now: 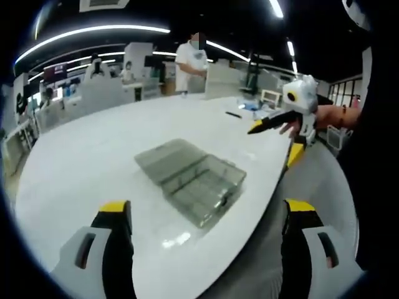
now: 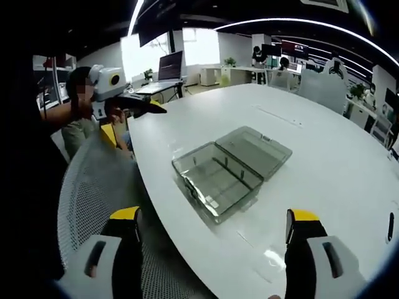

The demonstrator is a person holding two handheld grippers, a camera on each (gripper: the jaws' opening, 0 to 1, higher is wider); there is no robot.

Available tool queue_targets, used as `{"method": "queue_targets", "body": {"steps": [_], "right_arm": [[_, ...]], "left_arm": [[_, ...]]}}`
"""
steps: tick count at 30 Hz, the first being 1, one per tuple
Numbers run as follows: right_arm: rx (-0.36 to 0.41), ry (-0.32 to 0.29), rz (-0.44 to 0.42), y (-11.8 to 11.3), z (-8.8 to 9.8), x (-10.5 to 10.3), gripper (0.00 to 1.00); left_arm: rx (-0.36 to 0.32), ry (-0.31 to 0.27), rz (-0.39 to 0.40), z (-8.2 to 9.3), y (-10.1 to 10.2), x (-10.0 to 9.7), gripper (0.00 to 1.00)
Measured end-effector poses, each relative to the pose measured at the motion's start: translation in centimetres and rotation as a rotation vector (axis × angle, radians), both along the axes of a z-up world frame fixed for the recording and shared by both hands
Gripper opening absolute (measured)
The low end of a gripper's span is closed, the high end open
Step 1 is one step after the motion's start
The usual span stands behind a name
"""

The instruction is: Insert the divider into the dual guide fixture by aligning both edges with the guide slots and pushing it downward to the bottom, including one-sided entry, uneven engagement, binding, and posture correction.

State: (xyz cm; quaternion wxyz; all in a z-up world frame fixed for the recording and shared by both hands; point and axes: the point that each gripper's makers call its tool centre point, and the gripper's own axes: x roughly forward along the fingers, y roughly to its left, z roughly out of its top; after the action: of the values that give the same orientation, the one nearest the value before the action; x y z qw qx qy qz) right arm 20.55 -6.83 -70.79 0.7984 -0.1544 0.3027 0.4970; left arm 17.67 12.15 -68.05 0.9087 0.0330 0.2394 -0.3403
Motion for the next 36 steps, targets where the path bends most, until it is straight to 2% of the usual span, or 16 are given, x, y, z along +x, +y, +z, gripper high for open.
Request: {"method": "queue_targets", "body": {"steps": [7,23,36], "right_arm": [[-0.022,0.02,0.014,-0.1,-0.8,-0.4,0.95],[-0.006,0.018,0.002,-0.1,-0.5,-0.3,0.94],[-0.022,0.023,-0.013,-0.6,-0.7,0.0,0.91]], "left_arm": [[0.014,0.006,-0.008,-0.7,0.2,0.1,0.99],[0.018,0.007,-0.007,-0.5,0.1,-0.1,0.99],[0.009,0.007,-0.029,-0.6,-1.1,0.1,0.99]]}}
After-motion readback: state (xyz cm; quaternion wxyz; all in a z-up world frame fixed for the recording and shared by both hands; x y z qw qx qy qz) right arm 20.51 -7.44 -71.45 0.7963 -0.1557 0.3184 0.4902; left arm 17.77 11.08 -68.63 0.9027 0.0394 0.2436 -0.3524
